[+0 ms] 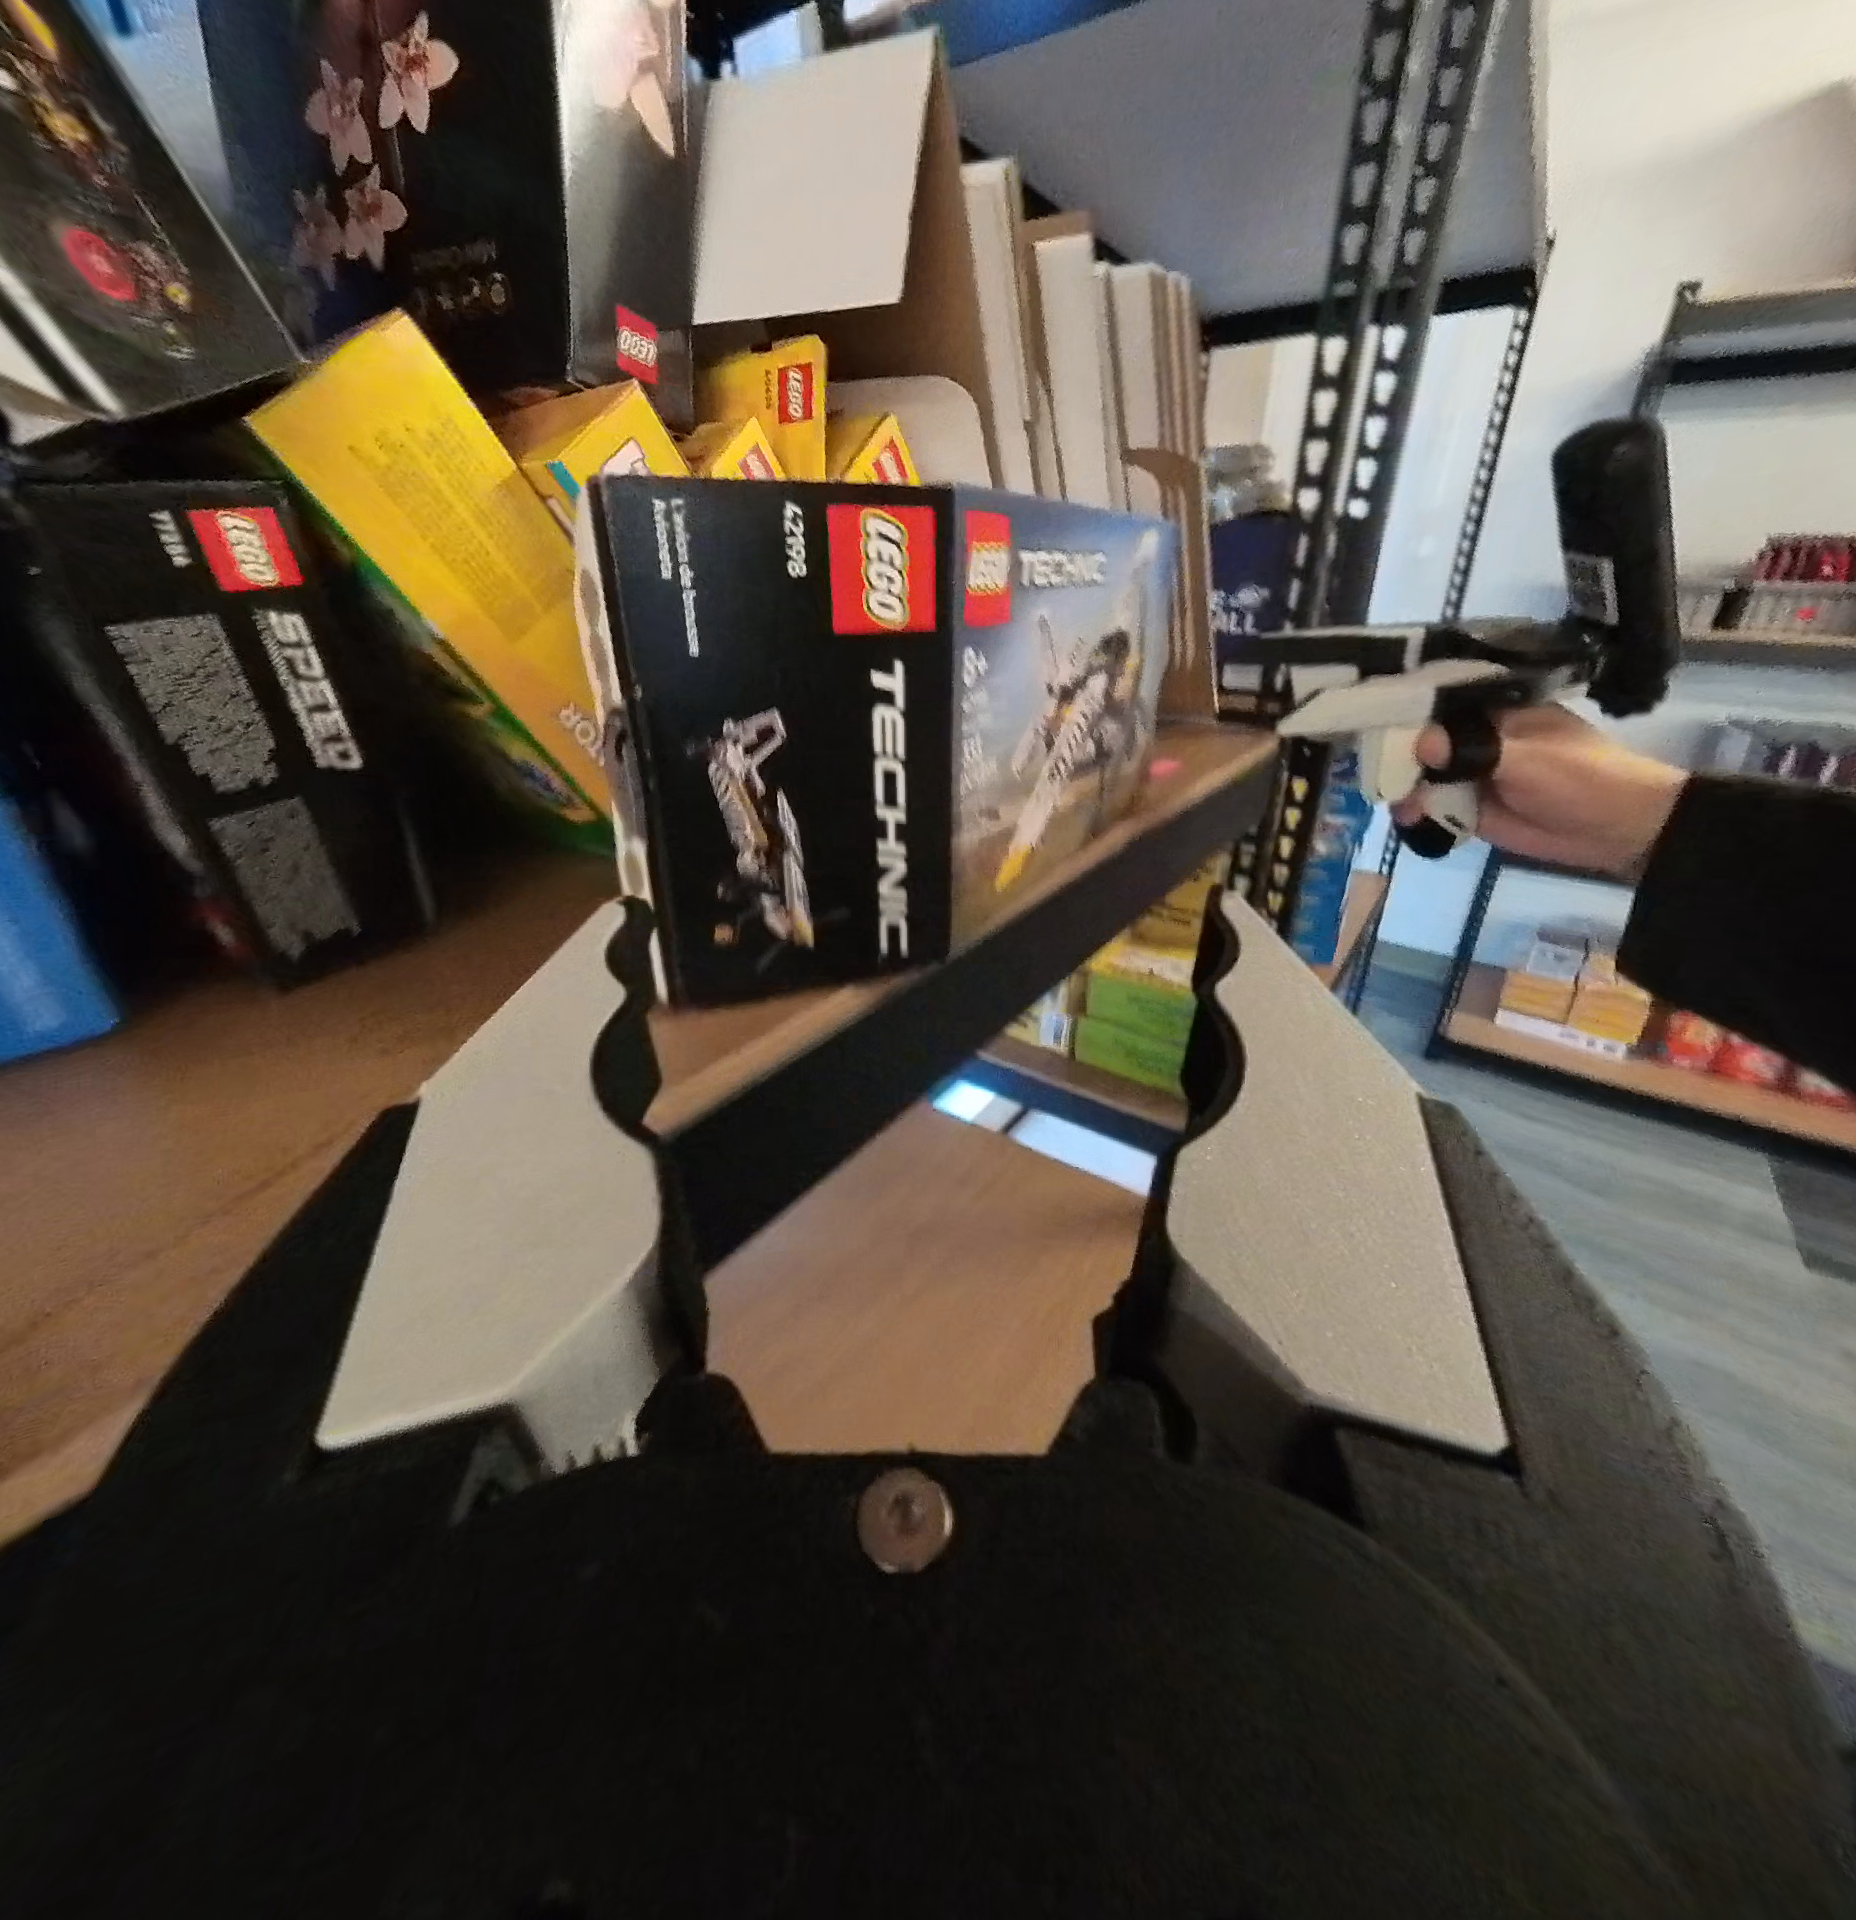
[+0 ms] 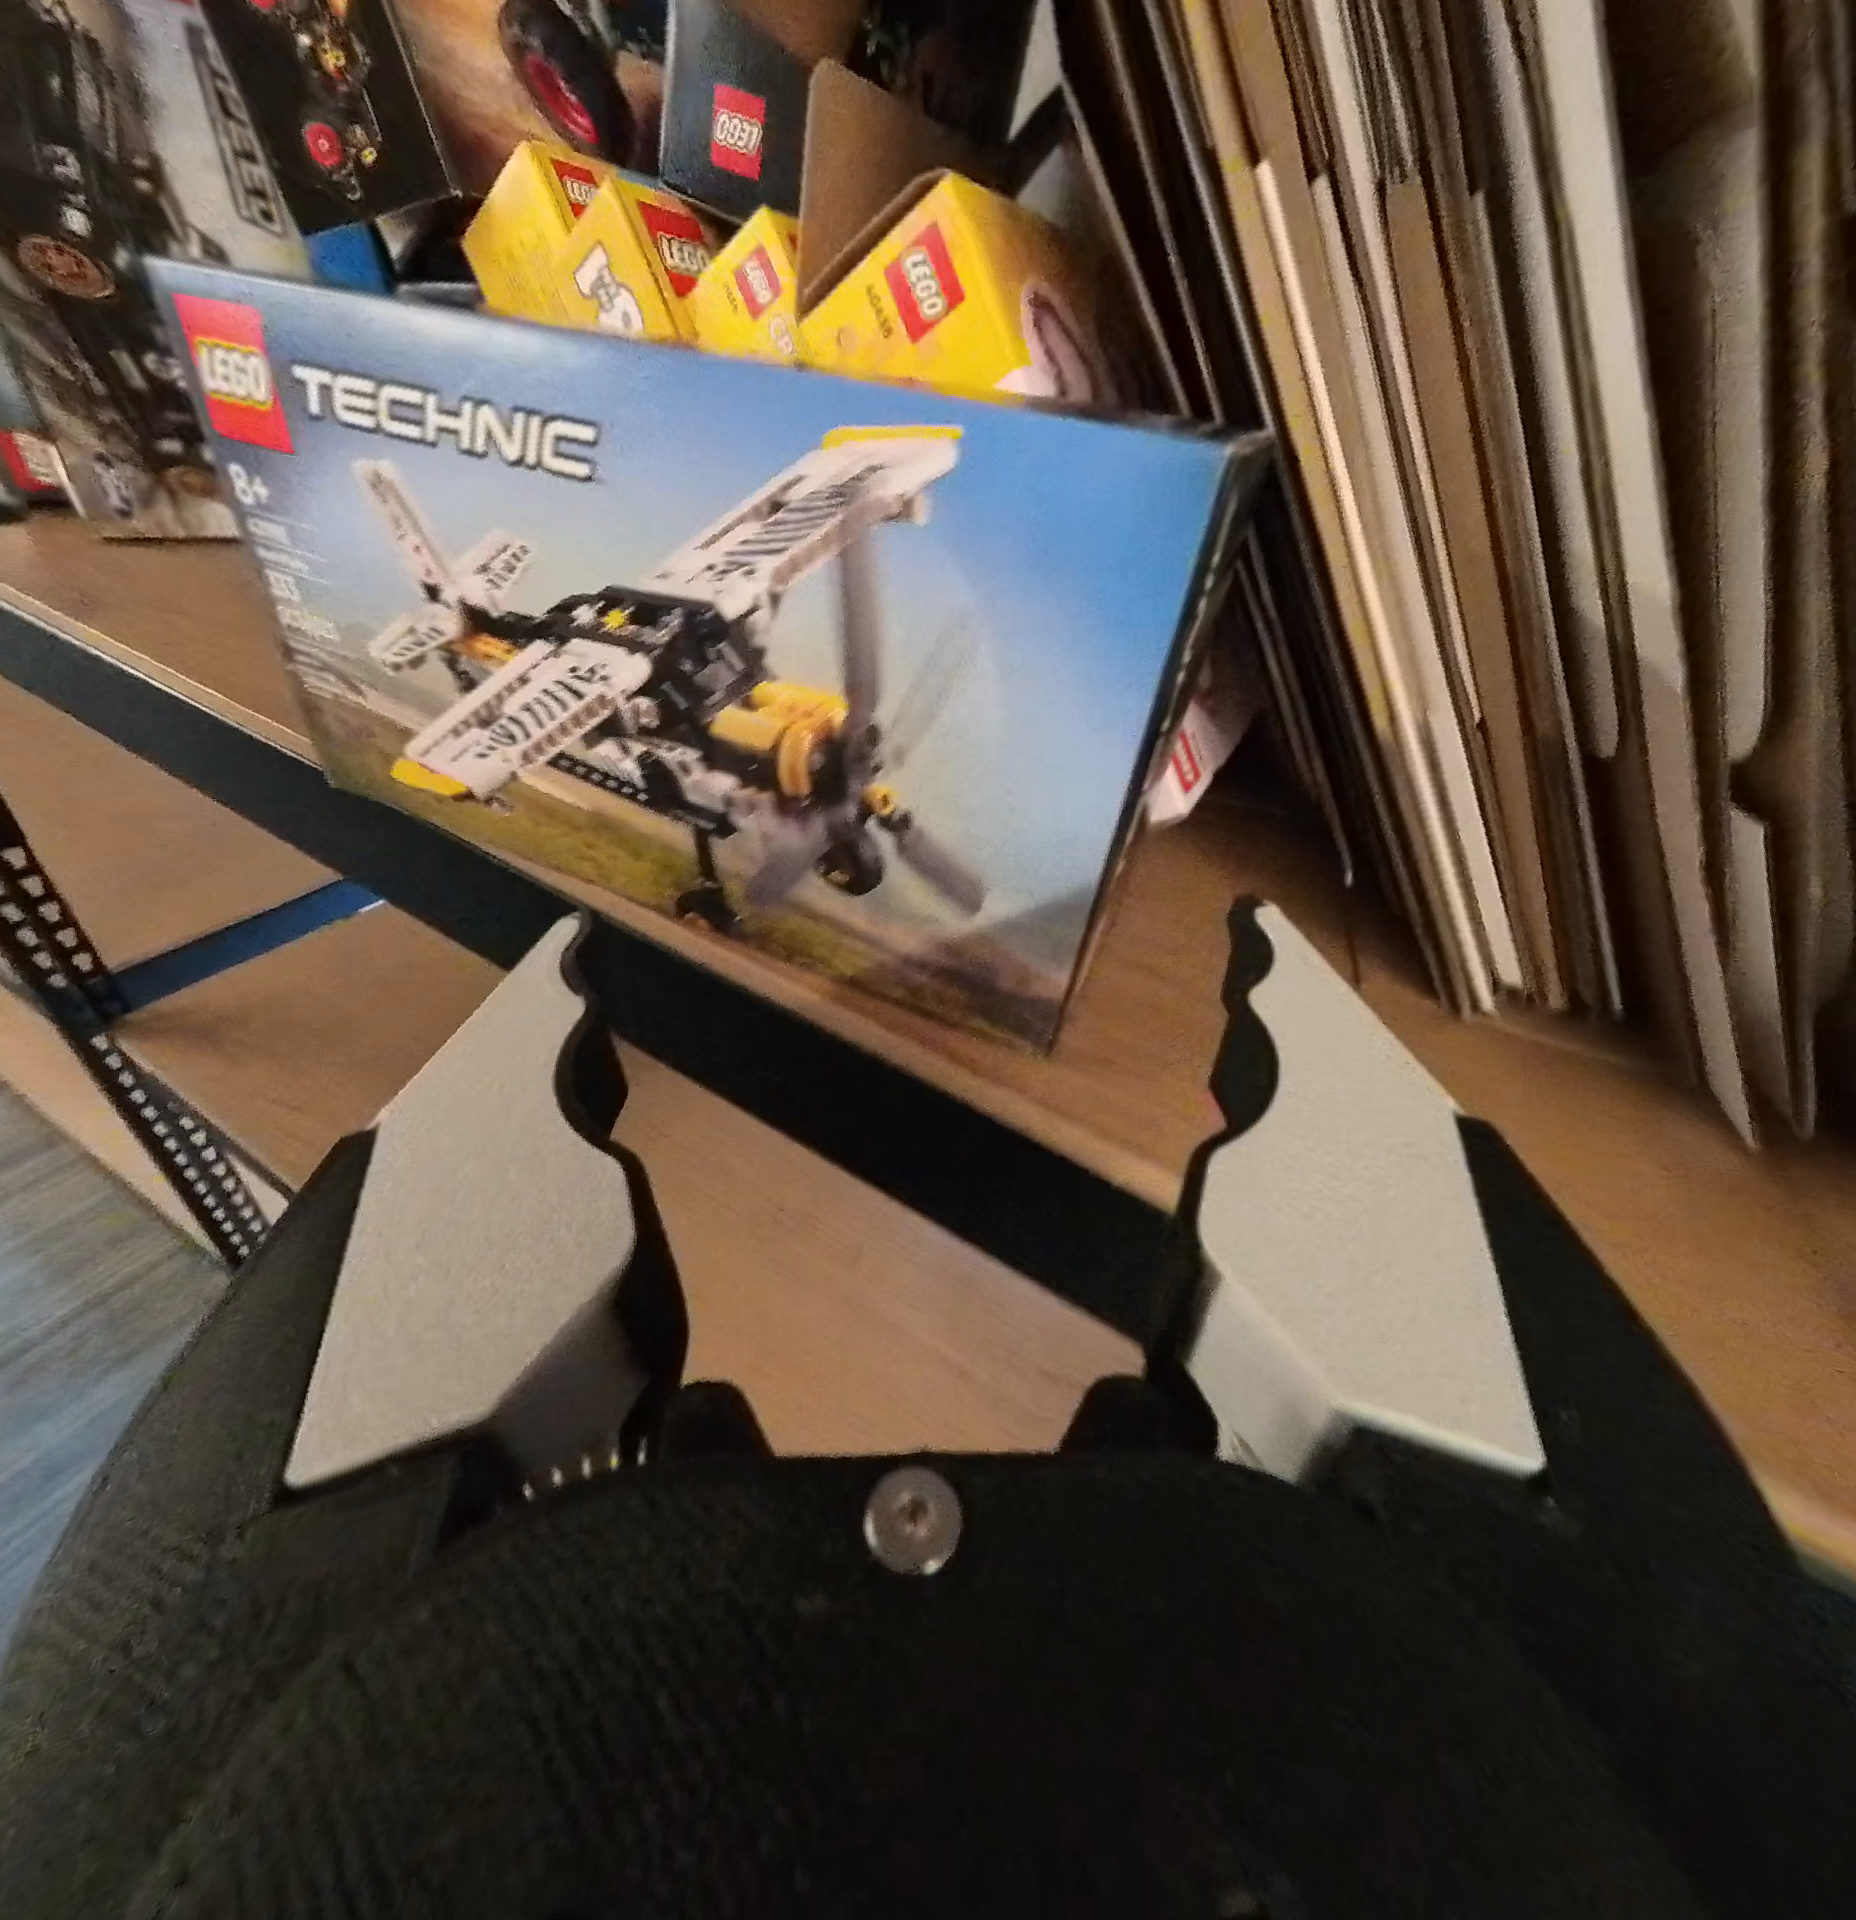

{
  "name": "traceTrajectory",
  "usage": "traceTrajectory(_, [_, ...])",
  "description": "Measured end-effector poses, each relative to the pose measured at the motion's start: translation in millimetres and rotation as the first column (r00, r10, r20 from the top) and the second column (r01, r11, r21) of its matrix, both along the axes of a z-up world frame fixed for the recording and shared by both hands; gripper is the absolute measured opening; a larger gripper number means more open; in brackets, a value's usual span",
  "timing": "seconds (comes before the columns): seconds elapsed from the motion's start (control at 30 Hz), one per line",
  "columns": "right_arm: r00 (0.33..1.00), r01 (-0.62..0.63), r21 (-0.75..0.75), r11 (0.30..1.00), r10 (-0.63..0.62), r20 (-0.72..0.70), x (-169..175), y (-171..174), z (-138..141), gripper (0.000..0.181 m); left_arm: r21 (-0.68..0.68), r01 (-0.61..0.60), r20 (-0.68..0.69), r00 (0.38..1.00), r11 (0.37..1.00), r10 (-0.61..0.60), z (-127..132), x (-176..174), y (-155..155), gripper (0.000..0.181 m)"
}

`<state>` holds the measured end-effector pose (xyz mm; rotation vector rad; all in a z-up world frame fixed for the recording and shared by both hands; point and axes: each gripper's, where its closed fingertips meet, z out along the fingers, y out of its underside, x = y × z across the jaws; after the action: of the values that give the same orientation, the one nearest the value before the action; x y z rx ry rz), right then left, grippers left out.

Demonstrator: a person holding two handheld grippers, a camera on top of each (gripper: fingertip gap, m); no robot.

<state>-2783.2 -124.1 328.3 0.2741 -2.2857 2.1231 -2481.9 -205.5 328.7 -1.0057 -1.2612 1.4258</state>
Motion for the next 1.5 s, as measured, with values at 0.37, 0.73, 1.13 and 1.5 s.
traceTrajectory(0.37, [0.963, -0.24, 0.13, 0.962, 0.252, -0.094, -12, -48, -7, 0.121, 0.064, -0.042, 0.071, 0.997, 0.997, 0.037, 7, -67, -62, 0.117])
traceTrajectory(0.73, [0.973, -0.226, 0.118, 0.967, 0.219, 0.066, 8, -79, -30, 0.118, 0.147, 0.043, 0.13, 0.99, 0.988, -0.063, -10, -139, -48, 0.127])
traceTrajectory(1.13, [0.94, -0.159, -0.022, 0.987, 0.158, 0.304, 55, -86, -15, 0.133, 0.073, -0.009, 0.158, 0.987, 0.997, -0.002, 40, -131, -49, 0.138])
traceTrajectory(1.5, [0.889, -0.225, 0.008, 0.974, 0.202, 0.411, 90, -92, -12, 0.119, -0.127, -0.028, 0.536, 0.839, 0.991, 0.092, 102, -115, -43, 0.139])
